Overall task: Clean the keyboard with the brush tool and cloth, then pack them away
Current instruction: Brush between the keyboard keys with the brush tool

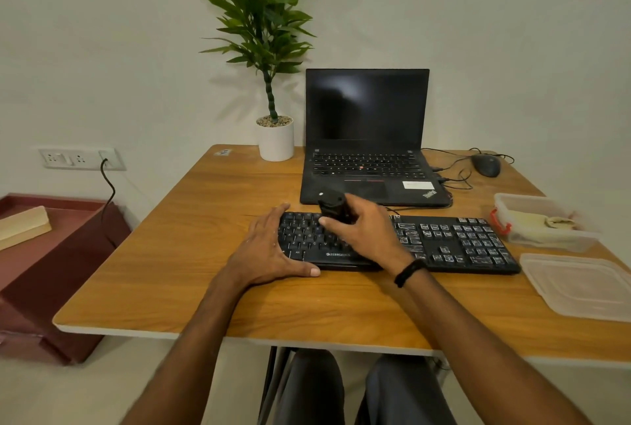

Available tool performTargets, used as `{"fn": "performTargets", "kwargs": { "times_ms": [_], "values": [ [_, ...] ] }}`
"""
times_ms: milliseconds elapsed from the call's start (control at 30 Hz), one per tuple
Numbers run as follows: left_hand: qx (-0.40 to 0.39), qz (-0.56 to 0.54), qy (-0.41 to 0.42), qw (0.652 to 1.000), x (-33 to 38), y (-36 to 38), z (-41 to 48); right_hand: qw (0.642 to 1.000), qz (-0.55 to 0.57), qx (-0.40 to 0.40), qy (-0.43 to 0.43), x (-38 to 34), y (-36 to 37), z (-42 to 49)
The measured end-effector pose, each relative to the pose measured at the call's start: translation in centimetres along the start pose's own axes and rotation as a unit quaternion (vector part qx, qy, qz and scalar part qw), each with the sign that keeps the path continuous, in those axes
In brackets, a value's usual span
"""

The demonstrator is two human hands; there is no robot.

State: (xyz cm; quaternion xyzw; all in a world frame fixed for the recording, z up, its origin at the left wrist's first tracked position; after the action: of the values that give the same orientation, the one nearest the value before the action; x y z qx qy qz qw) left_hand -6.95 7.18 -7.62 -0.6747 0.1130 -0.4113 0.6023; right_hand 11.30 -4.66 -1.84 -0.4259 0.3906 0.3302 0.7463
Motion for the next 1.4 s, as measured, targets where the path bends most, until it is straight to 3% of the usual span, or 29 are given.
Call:
{"fn": "performTargets", "kwargs": {
  "times_ms": [100, 267, 467, 733, 800, 1000, 1200, 1400],
  "values": [
    [-0.01, 0.005, 0.001, 1.0, 0.0, 0.2, 0.0, 0.993, 0.103, 0.038, 0.032, 0.3, -1.8, -0.2],
    [-0.008, 0.006, -0.002, 1.0, -0.5, -0.1, 0.1, 0.988, 0.14, -0.033, 0.051, 0.0, -0.1, -0.6],
    [0.005, 0.01, 0.004, 1.0, -0.5, 0.3, 0.0, 0.997, 0.008, -0.081, -0.011, -0.4, 2.4, -1.2],
    [-0.002, -0.009, -0.005, 1.0, 0.0, -0.1, 0.0, 0.982, -0.102, -0.133, 0.086, -0.2, -5.5, -2.7],
    [-0.005, -0.003, 0.001, 1.0, 0.1, -0.2, 0.1, 0.982, -0.111, -0.119, 0.094, -0.7, -7.1, -2.8],
    [-0.015, 0.016, -0.006, 1.0, -0.4, -0.3, 0.0, 0.997, 0.051, 0.006, 0.059, -0.4, -7.1, -2.5],
    [-0.028, 0.009, 0.009, 1.0, -0.2, -0.4, 0.6, 0.996, 0.061, 0.011, 0.06, 1.1, -5.0, -1.2],
    [-0.103, 0.03, 0.026, 0.994, 0.6, -1.8, 2.6, 0.998, 0.033, 0.012, 0.058, 1.5, -5.0, 2.8]
  ]
}}
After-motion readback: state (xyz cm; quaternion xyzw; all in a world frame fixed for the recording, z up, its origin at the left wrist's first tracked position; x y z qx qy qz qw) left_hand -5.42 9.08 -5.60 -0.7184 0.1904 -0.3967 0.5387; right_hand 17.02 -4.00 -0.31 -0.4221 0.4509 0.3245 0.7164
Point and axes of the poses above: each hand's wrist, its own z-axis towards the middle knuckle, its own y-axis out of the palm, x = y × z, the point moved 3 cm from there along z, towards the middle knuckle, and after that the axes turned 13 degrees about z, right-handed, at the moved point
